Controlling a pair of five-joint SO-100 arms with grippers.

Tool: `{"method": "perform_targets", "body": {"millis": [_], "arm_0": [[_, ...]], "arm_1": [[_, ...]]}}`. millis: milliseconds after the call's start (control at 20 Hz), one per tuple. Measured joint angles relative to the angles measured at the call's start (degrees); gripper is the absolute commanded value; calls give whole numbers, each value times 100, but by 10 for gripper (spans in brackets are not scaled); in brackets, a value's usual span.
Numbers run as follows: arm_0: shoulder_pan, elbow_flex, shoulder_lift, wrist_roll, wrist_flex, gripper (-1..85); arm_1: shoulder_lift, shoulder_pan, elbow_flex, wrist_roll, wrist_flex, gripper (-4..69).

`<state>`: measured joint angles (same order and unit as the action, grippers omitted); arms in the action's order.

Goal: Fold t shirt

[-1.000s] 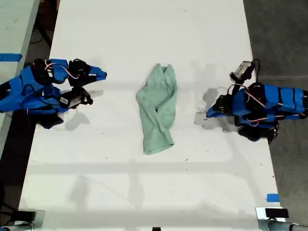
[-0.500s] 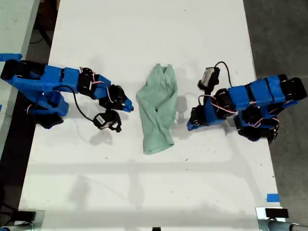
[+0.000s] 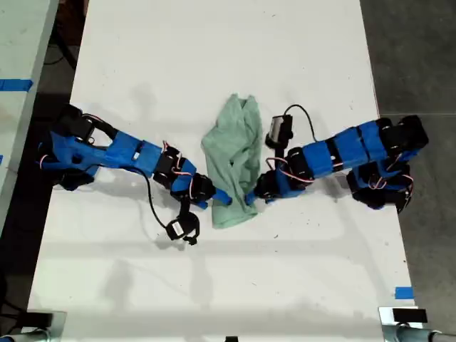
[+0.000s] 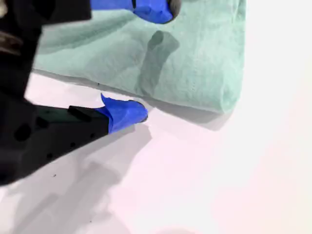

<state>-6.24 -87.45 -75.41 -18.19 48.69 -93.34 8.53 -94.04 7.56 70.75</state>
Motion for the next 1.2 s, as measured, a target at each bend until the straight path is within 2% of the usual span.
{"method": "perform_targets", "body": {"millis": [100,250,300,400,500,750,950,1050,1200], "arm_0": [[-53,220,316,0,9,248],[-53,677,967,0,0,43],[-53,826,1090,0,-26,4],[-44,1028,1301,0,-70,-3],[-35,1160,1371,26,-70,-3],[-26,1266,1406,88,-9,-3],[-79,1257,1310,185,53,-3],[-158,1556,1345,185,149,-3],[-229,2584,1380,369,896,-3]], "arm_1": [[378,0,220,-79,-18,280],[782,-26,325,-167,-176,270],[896,-53,334,-202,-255,262],[1222,-79,334,-202,-492,221],[1433,-88,396,-185,-606,13],[1468,26,571,123,-598,15],[1767,642,1037,765,-360,10],[2109,967,1793,1072,167,5],[1960,1099,2276,1125,853,5]]}}
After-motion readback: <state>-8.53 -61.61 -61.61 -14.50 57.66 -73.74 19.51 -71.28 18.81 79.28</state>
